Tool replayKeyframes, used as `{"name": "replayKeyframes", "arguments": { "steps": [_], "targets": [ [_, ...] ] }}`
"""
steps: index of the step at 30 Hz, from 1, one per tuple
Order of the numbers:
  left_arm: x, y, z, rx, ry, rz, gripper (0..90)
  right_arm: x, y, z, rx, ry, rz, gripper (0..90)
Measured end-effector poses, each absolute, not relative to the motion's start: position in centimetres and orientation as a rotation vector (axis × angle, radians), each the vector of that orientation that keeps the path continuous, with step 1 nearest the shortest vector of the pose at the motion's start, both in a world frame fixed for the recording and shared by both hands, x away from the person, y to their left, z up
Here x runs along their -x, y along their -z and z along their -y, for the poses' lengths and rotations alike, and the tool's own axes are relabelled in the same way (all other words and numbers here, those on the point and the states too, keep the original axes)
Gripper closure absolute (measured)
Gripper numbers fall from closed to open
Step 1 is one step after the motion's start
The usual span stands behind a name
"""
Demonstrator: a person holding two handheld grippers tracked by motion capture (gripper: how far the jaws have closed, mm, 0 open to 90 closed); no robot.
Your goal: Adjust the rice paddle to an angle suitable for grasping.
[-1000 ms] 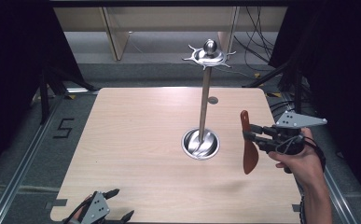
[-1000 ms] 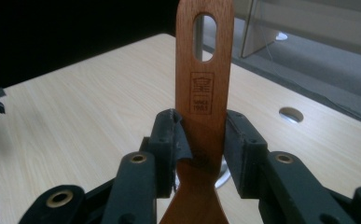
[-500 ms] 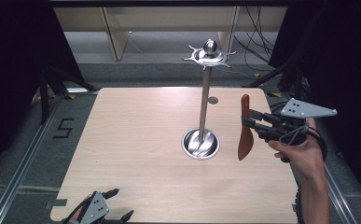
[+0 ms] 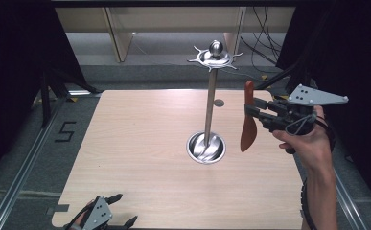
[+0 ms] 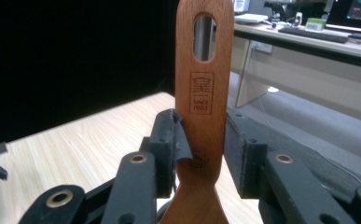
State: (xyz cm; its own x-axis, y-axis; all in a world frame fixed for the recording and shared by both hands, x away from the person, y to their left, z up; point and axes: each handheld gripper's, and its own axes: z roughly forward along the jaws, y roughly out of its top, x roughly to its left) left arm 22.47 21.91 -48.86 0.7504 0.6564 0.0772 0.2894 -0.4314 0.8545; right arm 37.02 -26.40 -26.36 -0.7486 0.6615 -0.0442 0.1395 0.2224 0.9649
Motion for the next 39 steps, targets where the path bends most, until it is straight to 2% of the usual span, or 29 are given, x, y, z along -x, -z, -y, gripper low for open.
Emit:
{"name": "replayKeyframes", "arguments": {
  "steps": [11, 39],
  "targets": [
    [-22.5, 49.0, -21.8, -2.012, -0.516, -0.711, 17.7, -38.1, 24.0, 25.2, -0.728, -1.582, -2.03, 67.1],
    [-22.4, 48.8, -22.0, -2.02, -0.526, -0.701, 17.7, -40.6, 23.5, 23.2, -0.779, -1.578, -2.075, 67.0]
  ]
}}
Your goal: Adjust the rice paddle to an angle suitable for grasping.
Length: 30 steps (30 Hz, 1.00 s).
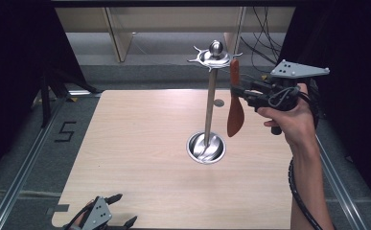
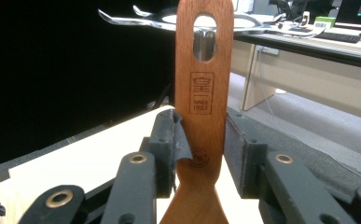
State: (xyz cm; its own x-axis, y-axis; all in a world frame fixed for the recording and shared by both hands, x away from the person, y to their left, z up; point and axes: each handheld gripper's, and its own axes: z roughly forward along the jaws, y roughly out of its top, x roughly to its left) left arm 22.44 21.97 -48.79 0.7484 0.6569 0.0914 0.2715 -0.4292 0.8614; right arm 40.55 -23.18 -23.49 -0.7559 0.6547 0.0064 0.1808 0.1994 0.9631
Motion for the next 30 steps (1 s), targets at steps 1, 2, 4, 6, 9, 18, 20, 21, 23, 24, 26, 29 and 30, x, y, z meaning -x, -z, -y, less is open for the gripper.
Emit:
{"name": "replayKeyframes", "arguments": {
  "steps": [1, 2, 4, 6, 9, 18, 20, 21, 23, 24, 26, 29, 30],
  "targets": [
    [-22.5, 48.8, -22.0, -2.02, -0.525, -0.699, 17.8, -40.7, 23.5, 23.2, -0.769, -1.572, -2.069, 67.0],
    [-22.6, 48.8, -22.1, -2.03, -0.536, -0.679, 17.8, -40.8, 23.6, 23.1, -0.777, -1.579, -2.071, 67.0],
    [-22.4, 48.8, -22.0, -2.021, -0.526, -0.7, 17.8, -40.9, 23.8, 23.0, -0.782, -1.575, -2.085, 67.0],
    [-22.4, 48.8, -22.0, -2.02, -0.526, -0.7, 17.8, -41.0, 24.0, 23.0, -0.781, -1.578, -2.079, 67.0],
    [-22.5, 48.8, -22.0, -2.023, -0.522, -0.702, 17.7, -41.1, 24.1, 23.0, -0.78, -1.58, -2.081, 66.4],
    [-22.5, 48.8, -22.0, -2.024, -0.521, -0.702, 17.8, -40.3, 24.4, 23.7, -0.802, -1.573, -2.066, 58.7],
    [-22.4, 48.8, -21.9, -2.019, -0.521, -0.703, 17.7, -39.9, 24.6, 24.0, -0.815, -1.572, -2.057, 57.1],
    [-22.5, 48.8, -21.9, -2.023, -0.521, -0.702, 17.7, -39.8, 24.8, 24.3, -0.805, -1.564, -2.053, 57.0],
    [-22.5, 48.9, -21.9, -2.021, -0.52, -0.705, 17.7, -39.4, 25.2, 24.6, -0.816, -1.571, -2.055, 55.5],
    [-22.5, 48.9, -21.9, -2.022, -0.52, -0.704, 17.7, -39.1, 25.4, 24.8, -0.827, -1.565, -2.055, 54.3],
    [-22.4, 48.9, -21.8, -2.017, -0.506, -0.705, 17.7, -38.6, 26.0, 25.0, -0.839, -1.546, -2.06, 52.6],
    [-22.5, 48.8, -21.9, -2.027, -0.523, -0.702, 17.7, -37.6, 26.6, 25.5, -0.834, -1.526, -2.071, 51.3],
    [-22.5, 48.9, -21.8, -2.017, -0.513, -0.71, 17.7, -37.3, 26.8, 25.8, -0.812, -1.512, -2.068, 50.6]
  ]
}}
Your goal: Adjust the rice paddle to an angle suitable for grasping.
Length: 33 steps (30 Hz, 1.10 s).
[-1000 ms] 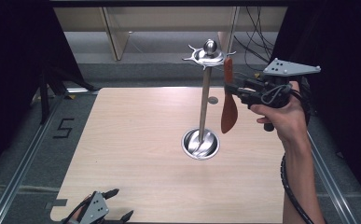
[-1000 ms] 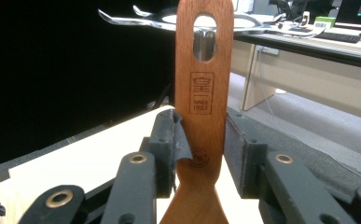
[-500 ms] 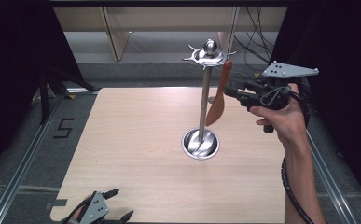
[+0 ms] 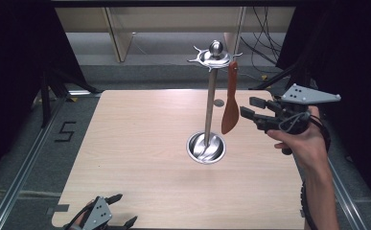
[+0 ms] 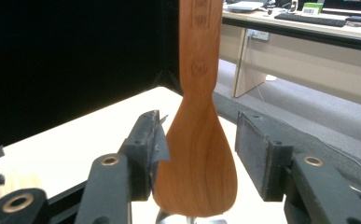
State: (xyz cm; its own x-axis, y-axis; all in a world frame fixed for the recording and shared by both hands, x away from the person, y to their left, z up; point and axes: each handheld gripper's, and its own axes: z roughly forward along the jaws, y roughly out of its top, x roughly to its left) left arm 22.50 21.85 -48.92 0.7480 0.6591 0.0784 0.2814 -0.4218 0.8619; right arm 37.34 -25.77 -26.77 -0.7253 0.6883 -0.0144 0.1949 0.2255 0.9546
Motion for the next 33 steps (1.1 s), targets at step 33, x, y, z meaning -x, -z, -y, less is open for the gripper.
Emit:
{"name": "replayKeyframes", "arguments": {
  "steps": [33],
  "targets": [
    [-22.7, 48.7, -22.0, -2.031, -0.523, -0.688, 17.8, -34.9, 34.2, 26.6, -0.905, -1.344, -2.175, 38.9]
  ]
}}
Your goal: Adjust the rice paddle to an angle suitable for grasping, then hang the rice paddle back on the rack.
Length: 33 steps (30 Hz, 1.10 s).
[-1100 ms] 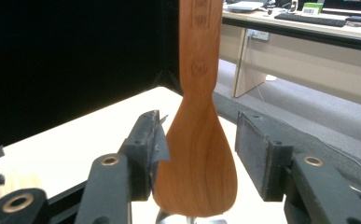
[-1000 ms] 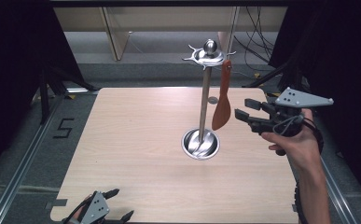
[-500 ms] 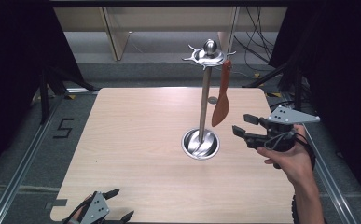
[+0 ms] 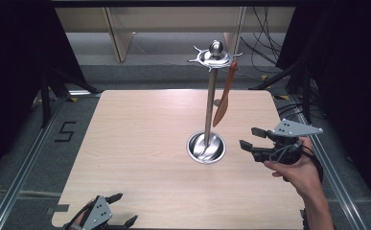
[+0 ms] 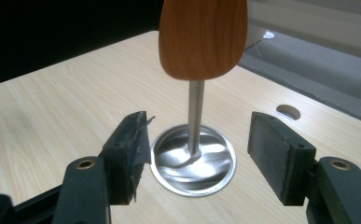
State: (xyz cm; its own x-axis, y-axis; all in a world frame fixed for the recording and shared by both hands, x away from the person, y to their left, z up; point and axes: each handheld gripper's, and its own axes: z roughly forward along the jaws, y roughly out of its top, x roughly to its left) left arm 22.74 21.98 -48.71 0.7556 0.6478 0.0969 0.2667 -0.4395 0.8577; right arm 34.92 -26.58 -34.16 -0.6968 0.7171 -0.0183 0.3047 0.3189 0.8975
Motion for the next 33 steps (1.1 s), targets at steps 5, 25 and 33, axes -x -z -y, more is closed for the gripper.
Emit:
{"name": "replayKeyframes", "arguments": {
  "steps": [5, 25, 33],
  "targets": [
    [-22.9, 48.7, -21.9, -2.033, -0.52, -0.695, 17.7, -34.9, 35.1, 26.8, -0.937, -1.331, -2.195, 38.6],
    [-22.8, 48.8, -22.1, -2.032, -0.507, -0.711, 17.8, -35.2, 38.1, 27.5, -1.019, -1.249, -2.29, 37.7],
    [-22.7, 48.6, -22.4, -2.037, -0.548, -0.676, 17.7, -35.3, 39.5, 27.0, -1.004, -1.216, -2.317, 37.1]
  ]
}}
